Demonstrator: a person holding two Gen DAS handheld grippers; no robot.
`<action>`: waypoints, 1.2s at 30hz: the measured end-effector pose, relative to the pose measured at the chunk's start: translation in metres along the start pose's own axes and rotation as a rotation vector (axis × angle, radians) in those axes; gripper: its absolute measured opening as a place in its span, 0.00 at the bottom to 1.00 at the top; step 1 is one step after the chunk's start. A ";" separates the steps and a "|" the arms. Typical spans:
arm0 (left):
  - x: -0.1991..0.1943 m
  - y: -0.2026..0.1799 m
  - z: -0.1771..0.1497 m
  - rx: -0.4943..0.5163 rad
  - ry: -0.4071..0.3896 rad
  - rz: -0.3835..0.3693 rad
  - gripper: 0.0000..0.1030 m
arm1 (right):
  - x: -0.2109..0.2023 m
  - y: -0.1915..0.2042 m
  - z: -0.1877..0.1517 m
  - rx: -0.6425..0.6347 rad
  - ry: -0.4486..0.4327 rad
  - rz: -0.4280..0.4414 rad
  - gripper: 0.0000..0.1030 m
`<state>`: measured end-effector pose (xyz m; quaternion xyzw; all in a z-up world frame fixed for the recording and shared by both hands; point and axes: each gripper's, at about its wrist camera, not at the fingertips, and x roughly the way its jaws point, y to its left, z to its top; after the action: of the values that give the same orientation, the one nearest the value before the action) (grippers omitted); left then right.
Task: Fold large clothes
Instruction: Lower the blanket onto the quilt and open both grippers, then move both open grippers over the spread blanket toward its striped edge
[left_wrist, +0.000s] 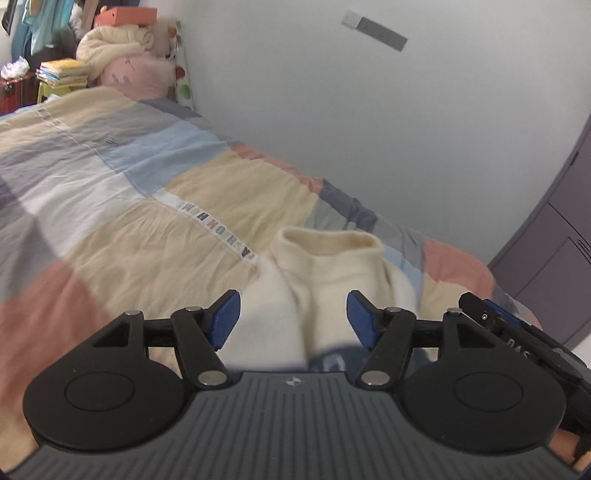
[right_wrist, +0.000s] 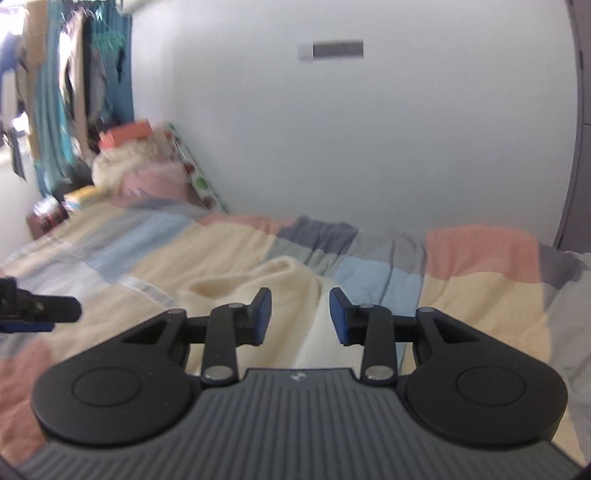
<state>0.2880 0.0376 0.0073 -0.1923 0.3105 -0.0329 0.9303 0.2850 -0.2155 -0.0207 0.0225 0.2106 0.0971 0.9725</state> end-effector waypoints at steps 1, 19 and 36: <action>-0.018 -0.006 -0.006 0.015 -0.009 0.001 0.67 | -0.018 0.000 -0.001 0.008 -0.004 0.014 0.36; -0.181 -0.035 -0.136 0.077 -0.003 -0.036 0.67 | -0.186 0.009 -0.082 0.030 0.024 0.109 0.36; -0.097 -0.011 -0.246 0.084 0.247 -0.117 0.59 | -0.165 -0.006 -0.132 0.182 0.162 0.095 0.36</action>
<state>0.0651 -0.0382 -0.1136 -0.1653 0.4092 -0.1235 0.8888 0.0843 -0.2539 -0.0745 0.1129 0.2952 0.1249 0.9405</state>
